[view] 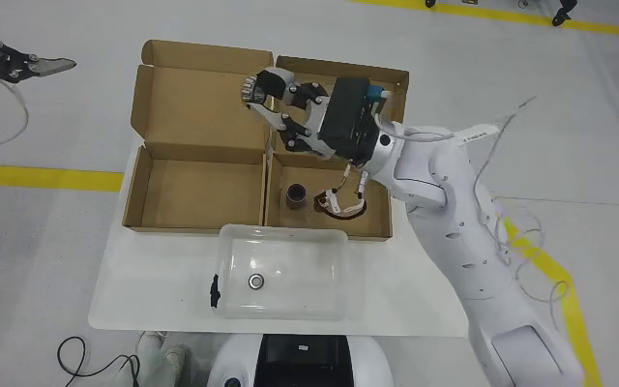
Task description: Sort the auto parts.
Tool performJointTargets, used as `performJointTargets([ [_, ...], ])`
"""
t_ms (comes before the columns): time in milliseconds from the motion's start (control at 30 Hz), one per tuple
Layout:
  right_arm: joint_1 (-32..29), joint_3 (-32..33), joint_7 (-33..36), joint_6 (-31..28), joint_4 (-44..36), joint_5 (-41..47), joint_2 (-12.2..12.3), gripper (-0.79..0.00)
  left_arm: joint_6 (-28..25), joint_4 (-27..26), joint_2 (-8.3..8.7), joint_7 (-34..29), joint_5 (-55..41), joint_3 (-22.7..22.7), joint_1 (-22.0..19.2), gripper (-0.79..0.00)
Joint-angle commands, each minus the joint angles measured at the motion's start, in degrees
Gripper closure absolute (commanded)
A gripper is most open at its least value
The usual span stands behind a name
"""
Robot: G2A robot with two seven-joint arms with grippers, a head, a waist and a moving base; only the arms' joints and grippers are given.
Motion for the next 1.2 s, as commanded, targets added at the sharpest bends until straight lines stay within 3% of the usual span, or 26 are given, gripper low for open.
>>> performJointTargets([
  [0,0.3,0.6,0.0,-0.1,-0.1,0.1,0.1,0.000,0.0,0.0,0.00,0.0,0.0,0.0,0.0,-0.785],
  [1167,-6.7,9.1,4.8,-0.3,-14.6,-2.0,2.9,0.000,0.0,0.0,0.00,0.0,0.0,0.0,0.0,-0.785],
])
